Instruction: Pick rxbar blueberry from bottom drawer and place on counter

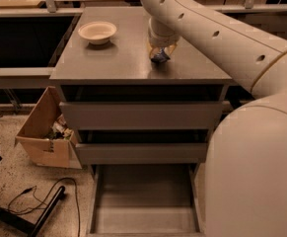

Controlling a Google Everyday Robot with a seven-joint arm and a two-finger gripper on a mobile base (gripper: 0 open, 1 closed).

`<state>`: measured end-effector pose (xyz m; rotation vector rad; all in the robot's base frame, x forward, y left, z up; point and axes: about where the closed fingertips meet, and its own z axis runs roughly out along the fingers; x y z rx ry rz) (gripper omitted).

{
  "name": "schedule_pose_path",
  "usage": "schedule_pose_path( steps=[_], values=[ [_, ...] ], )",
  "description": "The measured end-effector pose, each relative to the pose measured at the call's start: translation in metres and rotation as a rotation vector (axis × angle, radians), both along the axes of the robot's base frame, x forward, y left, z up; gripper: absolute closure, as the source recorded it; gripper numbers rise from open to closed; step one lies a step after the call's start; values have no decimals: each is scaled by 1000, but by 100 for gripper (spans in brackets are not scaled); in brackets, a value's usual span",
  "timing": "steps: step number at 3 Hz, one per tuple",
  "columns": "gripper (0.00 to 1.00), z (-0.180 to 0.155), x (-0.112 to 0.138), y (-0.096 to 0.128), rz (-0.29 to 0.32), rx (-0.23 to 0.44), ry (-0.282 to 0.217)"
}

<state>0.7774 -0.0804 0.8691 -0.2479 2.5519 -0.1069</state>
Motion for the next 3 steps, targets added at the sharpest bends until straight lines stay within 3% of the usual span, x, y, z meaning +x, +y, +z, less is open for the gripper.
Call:
schedule_pose_path(
  steps=[1, 2, 3],
  values=[
    [11, 0, 0, 0, 0, 0, 0],
    [0, 2, -1, 4, 17, 9, -6],
    [0, 60, -23, 15, 104, 82, -62]
  ],
)
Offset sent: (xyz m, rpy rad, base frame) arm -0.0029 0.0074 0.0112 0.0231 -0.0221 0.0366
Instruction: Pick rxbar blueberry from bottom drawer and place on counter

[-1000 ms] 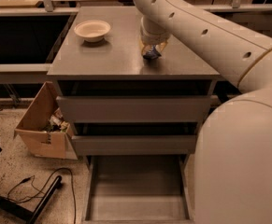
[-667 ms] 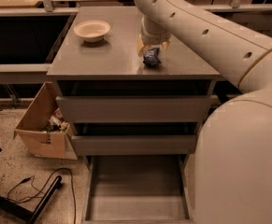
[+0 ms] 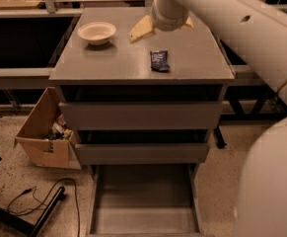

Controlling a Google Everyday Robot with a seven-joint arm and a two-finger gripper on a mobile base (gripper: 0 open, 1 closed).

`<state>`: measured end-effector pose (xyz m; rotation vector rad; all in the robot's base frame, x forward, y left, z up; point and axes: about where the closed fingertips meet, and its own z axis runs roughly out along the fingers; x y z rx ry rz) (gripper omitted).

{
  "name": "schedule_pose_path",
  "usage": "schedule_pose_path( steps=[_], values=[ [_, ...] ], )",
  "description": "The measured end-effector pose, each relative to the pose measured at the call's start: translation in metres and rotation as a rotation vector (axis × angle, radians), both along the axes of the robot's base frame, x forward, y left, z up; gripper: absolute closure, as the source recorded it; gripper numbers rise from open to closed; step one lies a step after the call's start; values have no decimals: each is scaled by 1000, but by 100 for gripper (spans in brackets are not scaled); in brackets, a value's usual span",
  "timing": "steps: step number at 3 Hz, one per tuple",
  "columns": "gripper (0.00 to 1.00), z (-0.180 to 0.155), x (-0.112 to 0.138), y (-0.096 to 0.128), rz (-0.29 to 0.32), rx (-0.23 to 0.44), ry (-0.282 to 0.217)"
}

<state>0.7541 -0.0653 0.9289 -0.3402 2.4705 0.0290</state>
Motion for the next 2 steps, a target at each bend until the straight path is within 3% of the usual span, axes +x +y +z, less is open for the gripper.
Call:
schedule_pose_path(
  steps=[1, 2],
  values=[
    [0, 90, -55, -6, 140, 65, -106],
    [0, 148, -116, -10, 195, 175, -201]
  ],
)
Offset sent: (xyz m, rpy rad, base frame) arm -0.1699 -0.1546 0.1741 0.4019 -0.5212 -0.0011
